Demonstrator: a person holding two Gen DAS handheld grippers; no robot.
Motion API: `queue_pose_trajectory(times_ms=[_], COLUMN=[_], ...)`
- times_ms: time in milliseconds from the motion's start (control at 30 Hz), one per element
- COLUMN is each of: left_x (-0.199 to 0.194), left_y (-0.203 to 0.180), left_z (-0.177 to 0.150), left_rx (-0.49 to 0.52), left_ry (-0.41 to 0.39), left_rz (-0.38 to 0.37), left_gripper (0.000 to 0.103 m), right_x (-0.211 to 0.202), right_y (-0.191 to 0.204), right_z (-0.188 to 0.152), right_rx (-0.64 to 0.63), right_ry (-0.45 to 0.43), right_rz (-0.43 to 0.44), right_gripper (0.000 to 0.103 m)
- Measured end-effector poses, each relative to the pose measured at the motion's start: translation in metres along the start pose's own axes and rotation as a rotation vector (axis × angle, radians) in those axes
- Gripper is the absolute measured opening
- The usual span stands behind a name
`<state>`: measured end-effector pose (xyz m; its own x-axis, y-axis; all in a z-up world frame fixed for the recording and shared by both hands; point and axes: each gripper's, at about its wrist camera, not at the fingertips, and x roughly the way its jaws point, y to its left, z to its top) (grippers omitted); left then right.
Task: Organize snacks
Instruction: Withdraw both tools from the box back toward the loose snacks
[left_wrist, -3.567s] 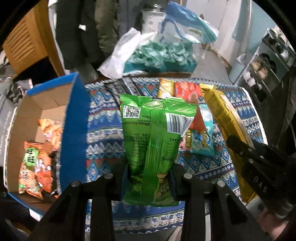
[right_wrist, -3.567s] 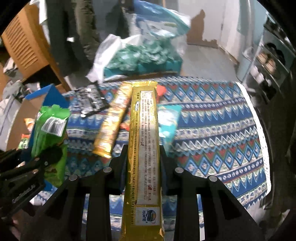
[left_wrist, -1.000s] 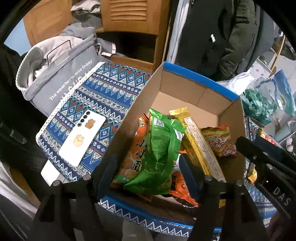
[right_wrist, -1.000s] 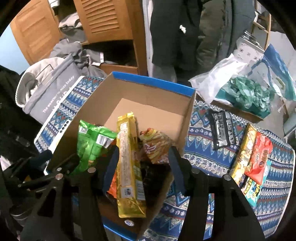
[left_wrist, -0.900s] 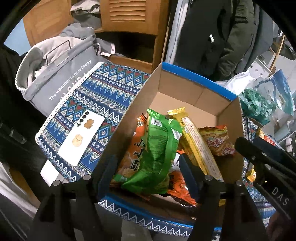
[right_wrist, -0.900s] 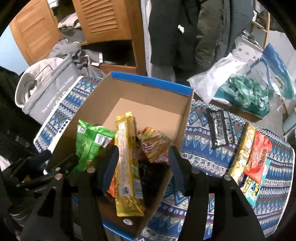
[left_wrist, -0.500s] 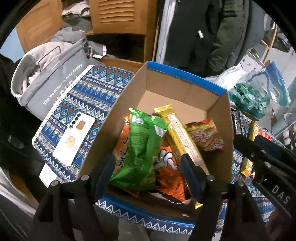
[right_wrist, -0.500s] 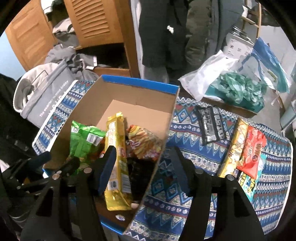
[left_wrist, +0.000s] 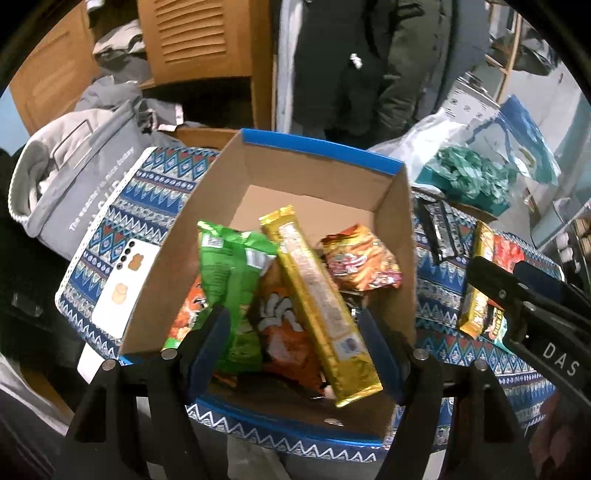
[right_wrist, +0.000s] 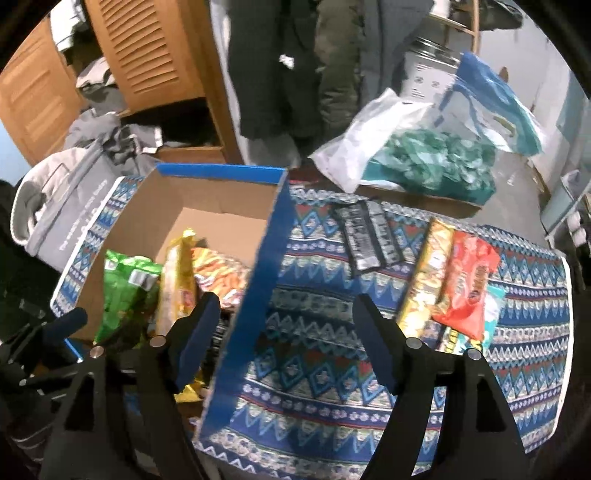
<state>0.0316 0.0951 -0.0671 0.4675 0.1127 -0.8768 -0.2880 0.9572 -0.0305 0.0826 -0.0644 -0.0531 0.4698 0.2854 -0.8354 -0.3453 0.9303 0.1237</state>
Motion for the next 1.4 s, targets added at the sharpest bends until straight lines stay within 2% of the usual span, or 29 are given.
queue_pose_trajectory(times_ms=[167, 267, 600, 1000, 1133, 1400], left_x=[-0.001, -0.001, -0.002, 0.017, 0.028, 0.059], left_y=[-0.018, -0.029, -0.07, -0.131, -0.154, -0.194], left_z=[0.0, 0.0, 0.002, -0.003, -0.006, -0.009], left_rx=[0.024, 0.041, 0.086, 0.179, 0.224, 0.295], left_ry=[0.005, 0.005, 0.008, 0.035, 0.043, 0.072], left_rz=[-0.007, 0.001, -0.021, -0.028, -0.026, -0.01], left_gripper=[0.077, 0.082, 0.082, 0.082, 0.082, 0.082], right_x=[-0.006, -0.01, -0.012, -0.011, -0.003, 0.038], right_y=[-0.023, -0.037, -0.089, -0.158, -0.179, -0.22], right_z=[-0.004, -0.007, -0.023, -0.042, -0.048, -0.067], right_rx=[0.037, 0.057, 0.138, 0.264, 0.301, 0.379], right_ry=[-0.002, -0.006, 0.016, 0.047, 0.069, 0.167], right_rz=[-0.021, -0.039, -0.101, -0.17, -0.191, -0.217], right_gripper=[0.075, 0.077, 0.078, 0.078, 0.078, 0.078])
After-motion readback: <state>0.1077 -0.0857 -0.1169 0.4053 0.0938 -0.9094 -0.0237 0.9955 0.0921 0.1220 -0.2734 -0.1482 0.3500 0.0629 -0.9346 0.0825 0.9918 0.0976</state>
